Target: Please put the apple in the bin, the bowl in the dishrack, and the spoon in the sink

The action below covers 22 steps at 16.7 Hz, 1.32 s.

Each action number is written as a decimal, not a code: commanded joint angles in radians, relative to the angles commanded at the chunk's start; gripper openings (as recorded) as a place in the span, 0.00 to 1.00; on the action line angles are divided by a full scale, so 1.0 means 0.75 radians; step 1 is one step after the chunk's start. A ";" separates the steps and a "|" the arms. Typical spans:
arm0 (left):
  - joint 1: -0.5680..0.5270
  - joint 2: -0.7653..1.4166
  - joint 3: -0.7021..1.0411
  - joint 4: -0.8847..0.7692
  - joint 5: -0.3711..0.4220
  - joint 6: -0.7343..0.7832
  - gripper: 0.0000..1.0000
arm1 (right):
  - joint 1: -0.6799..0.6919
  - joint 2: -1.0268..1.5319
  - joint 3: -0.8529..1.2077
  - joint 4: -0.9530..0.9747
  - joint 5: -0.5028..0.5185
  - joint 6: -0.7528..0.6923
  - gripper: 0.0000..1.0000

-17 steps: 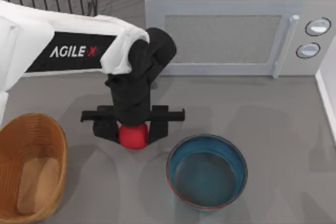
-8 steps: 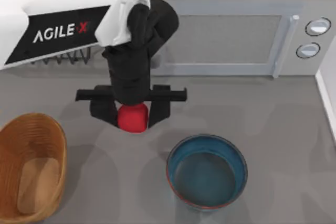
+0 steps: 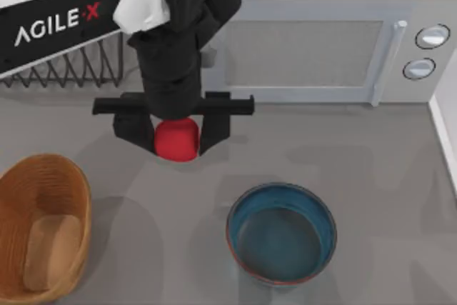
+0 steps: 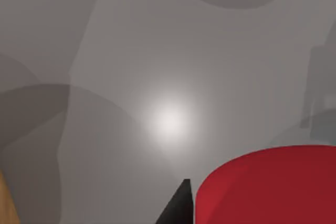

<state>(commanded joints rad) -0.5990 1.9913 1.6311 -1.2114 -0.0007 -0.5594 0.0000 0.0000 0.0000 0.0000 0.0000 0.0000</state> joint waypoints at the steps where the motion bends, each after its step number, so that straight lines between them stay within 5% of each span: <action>1: 0.001 -0.001 -0.001 -0.001 0.000 -0.003 0.00 | 0.000 0.000 0.000 0.000 0.000 0.000 1.00; 7: 0.118 -0.114 -0.074 -0.081 0.019 -0.309 0.00 | 0.000 0.000 0.000 0.000 0.000 0.000 1.00; 16: 0.475 -0.505 -0.342 -0.260 0.075 -1.327 0.00 | 0.000 0.000 0.000 0.000 0.000 0.000 1.00; 22: 0.581 -0.633 -0.433 -0.301 0.092 -1.544 0.00 | 0.000 0.000 0.000 0.000 0.000 0.000 1.00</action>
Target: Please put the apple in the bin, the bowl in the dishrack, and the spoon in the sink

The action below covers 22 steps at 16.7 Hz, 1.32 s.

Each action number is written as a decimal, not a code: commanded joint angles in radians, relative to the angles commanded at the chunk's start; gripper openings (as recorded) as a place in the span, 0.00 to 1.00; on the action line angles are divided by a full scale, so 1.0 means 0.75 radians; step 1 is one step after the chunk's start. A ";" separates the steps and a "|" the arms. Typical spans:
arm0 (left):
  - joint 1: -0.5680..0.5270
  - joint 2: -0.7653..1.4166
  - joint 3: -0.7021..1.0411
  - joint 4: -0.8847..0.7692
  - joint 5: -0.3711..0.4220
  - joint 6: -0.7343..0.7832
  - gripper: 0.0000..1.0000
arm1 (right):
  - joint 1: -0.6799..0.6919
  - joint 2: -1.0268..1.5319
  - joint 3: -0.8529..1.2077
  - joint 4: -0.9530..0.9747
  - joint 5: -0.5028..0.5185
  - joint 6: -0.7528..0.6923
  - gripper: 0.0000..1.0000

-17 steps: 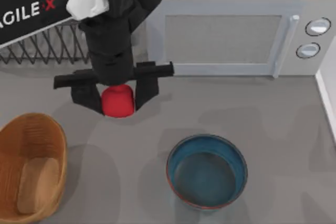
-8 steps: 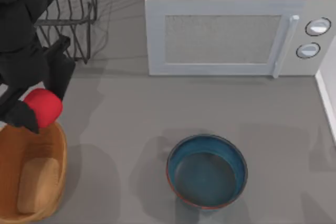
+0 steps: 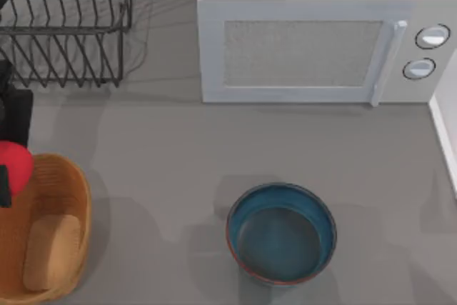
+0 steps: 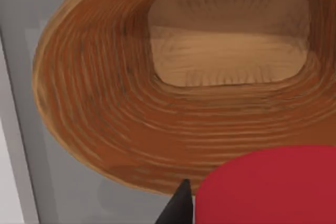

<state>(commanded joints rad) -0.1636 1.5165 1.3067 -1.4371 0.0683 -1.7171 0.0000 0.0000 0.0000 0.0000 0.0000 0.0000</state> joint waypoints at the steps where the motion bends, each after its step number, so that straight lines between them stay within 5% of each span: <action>1: 0.000 0.000 0.000 0.000 0.000 0.000 0.00 | 0.000 0.000 0.000 0.000 0.000 0.000 1.00; 17: -0.015 0.012 -0.359 0.372 0.001 -0.014 0.00 | 0.000 0.000 0.000 0.000 0.000 0.000 1.00; 22: -0.015 0.012 -0.359 0.372 0.001 -0.014 0.38 | 0.000 0.000 0.000 0.000 0.000 0.000 1.00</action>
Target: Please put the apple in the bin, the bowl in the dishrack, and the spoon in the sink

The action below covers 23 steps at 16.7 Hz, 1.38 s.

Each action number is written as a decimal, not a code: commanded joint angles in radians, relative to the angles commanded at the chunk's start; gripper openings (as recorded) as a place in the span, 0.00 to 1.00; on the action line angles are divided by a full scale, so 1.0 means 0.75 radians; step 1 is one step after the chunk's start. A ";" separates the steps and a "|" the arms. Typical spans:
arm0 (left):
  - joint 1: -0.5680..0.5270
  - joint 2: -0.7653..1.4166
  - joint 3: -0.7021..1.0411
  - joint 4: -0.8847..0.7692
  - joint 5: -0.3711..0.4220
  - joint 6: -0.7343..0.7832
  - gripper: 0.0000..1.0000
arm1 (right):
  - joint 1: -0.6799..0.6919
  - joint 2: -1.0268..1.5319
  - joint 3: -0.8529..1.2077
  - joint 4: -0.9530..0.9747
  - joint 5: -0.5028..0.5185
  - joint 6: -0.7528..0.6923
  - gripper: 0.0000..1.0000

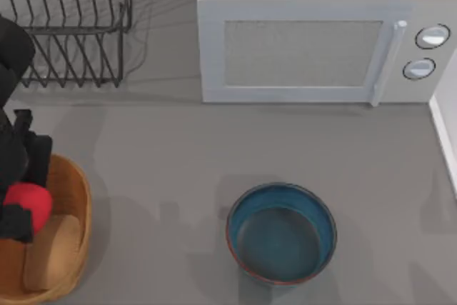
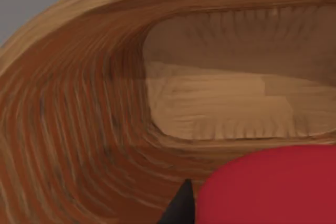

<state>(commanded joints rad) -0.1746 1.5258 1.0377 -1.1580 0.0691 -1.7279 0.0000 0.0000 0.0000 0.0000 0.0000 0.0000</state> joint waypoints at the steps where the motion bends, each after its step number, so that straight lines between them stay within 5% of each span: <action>1: 0.000 0.000 0.000 0.000 0.000 0.000 0.45 | 0.000 0.000 0.000 0.000 0.000 0.000 1.00; 8: 0.000 0.000 0.000 0.000 0.000 0.000 0.98 | 0.000 0.000 0.000 0.000 0.000 0.000 1.00; 19: 0.002 -0.013 -0.008 0.010 -0.001 0.012 1.00 | 0.000 0.000 0.000 0.000 0.000 0.000 1.00; 23: 0.021 -0.177 -0.123 0.138 -0.008 0.183 1.00 | 0.000 0.000 0.000 0.000 0.000 0.000 1.00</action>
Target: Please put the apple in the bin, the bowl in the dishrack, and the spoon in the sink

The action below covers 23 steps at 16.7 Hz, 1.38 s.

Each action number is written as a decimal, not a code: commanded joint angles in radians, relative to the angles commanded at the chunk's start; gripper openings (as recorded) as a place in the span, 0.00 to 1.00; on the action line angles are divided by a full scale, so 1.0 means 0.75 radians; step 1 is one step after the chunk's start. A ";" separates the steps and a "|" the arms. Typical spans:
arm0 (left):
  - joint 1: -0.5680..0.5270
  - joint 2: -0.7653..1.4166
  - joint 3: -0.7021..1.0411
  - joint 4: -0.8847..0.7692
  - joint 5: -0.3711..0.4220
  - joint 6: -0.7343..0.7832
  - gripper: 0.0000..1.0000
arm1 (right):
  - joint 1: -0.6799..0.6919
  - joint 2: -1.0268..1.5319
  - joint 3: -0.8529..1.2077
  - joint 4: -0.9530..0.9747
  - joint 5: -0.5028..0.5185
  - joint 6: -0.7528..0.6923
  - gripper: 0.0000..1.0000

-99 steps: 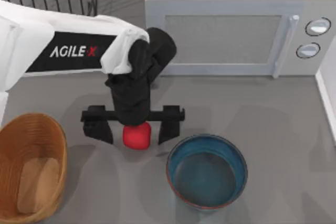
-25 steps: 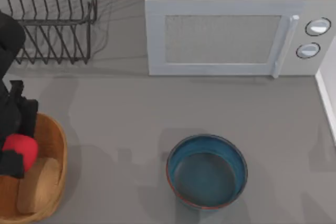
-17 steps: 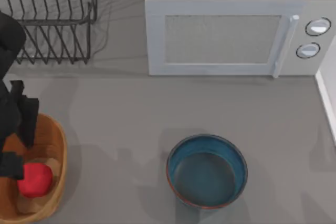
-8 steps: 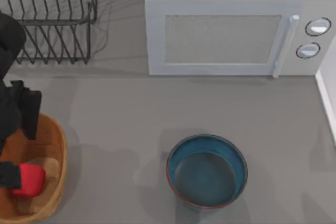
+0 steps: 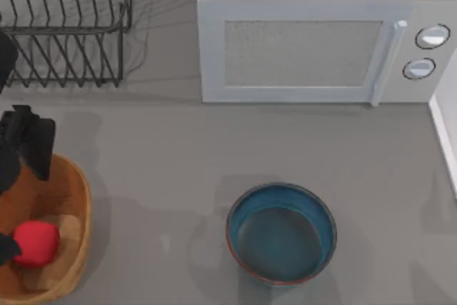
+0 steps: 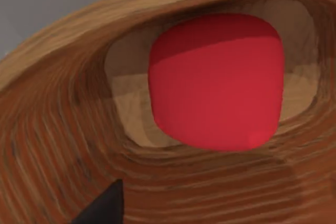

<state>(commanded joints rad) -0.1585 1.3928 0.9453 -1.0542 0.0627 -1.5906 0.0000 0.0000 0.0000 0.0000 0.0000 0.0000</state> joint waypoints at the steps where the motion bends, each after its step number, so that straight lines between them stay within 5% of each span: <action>1: 0.008 -0.067 -0.046 0.051 -0.003 0.075 1.00 | 0.000 0.000 0.000 0.000 0.000 0.000 1.00; 15: 0.170 -1.532 -1.013 1.132 -0.067 1.791 1.00 | 0.000 0.000 0.000 0.000 0.000 0.000 1.00; 19: 0.204 -1.801 -1.213 1.354 -0.081 2.065 1.00 | 0.000 0.000 0.000 0.000 0.000 0.000 1.00; 23: 0.211 -1.857 -1.260 1.406 -0.084 2.121 1.00 | 0.000 0.000 0.000 0.000 0.000 0.000 1.00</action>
<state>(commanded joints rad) 0.0000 0.0000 0.0000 0.0000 0.0000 0.0000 0.0000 0.0000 0.0000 0.0000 0.0000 0.0000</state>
